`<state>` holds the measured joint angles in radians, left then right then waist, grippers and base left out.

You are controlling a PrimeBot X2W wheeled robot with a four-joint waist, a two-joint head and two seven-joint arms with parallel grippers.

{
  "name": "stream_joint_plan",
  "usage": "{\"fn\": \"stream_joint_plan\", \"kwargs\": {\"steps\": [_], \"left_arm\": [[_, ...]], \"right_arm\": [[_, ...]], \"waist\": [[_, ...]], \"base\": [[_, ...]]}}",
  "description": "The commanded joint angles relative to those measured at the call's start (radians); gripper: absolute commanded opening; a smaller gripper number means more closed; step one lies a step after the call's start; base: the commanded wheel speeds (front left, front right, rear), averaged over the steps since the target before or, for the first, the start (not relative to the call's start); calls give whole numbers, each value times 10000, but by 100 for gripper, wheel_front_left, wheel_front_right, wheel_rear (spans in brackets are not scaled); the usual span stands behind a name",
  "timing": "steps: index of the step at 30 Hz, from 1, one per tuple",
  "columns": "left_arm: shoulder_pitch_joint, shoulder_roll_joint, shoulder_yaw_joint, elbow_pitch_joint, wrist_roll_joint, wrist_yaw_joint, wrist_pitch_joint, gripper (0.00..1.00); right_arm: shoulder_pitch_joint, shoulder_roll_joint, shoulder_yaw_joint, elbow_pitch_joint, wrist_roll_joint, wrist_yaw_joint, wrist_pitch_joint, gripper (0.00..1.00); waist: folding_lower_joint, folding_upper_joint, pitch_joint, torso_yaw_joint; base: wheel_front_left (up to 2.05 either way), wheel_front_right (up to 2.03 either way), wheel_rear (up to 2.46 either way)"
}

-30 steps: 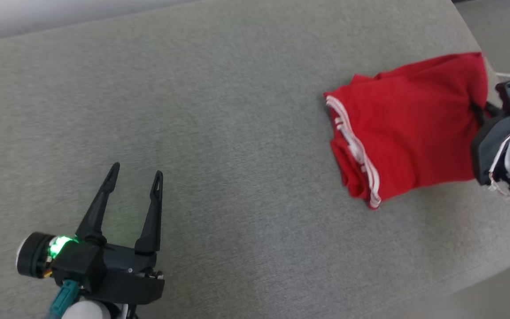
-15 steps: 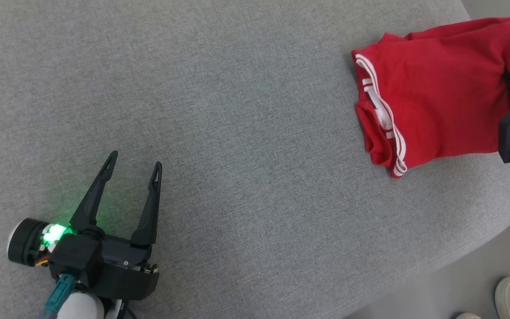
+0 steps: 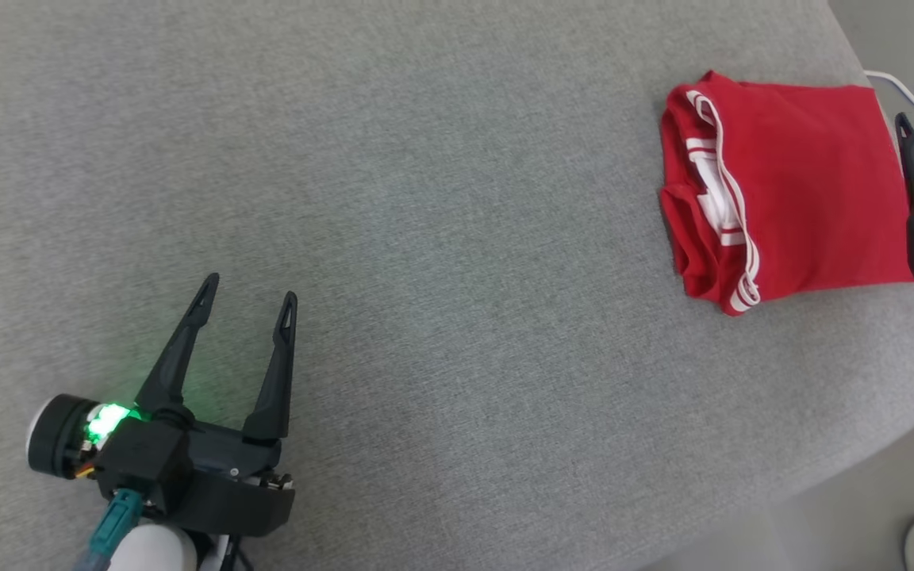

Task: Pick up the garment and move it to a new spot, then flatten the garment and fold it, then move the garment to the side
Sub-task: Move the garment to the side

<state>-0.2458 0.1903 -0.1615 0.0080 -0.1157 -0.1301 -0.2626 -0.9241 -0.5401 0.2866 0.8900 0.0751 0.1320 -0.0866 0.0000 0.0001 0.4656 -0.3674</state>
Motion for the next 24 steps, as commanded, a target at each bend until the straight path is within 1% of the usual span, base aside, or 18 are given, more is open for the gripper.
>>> {"fn": "stream_joint_plan", "kwargs": {"steps": [1, 6, 7, 12, 21, 24], "left_arm": [[139, -126, 7, 28, -71, 65, -30, 100], [460, -465, 264, 158, -256, 157, -30, 100], [460, -465, 264, 158, -256, 157, -30, 100], [956, -772, 647, 361, -368, 233, -31, 100], [1893, -1149, 1332, 654, -507, 276, -31, 100], [2180, -1217, 1509, 774, -512, 257, -30, 100]], "right_arm": [[78, 68, 39, -5, 2, -29, -182, 100], [416, 235, 288, -220, 342, -28, -665, 100], [416, 235, 288, -220, 342, -28, -665, 100], [1092, 406, 514, -761, 1018, -28, -1066, 100], [3331, 666, 542, -2584, 2212, -28, -1322, 100], [4177, 890, 495, -3213, 2413, -28, -1242, 100]], "waist": [[0, -1, -315, 347], [0, -1, -860, 979], [0, -1, -860, 979], [0, -1, -1580, 1763], [0, -1, -2954, 3078], [0, -1, -3378, 3398]], "base": [[0, 0, 0], [0, 0, 0], [0, 0, 0], [0, 0, 0], [0, 0, 0], [0, 0, 0]]}}
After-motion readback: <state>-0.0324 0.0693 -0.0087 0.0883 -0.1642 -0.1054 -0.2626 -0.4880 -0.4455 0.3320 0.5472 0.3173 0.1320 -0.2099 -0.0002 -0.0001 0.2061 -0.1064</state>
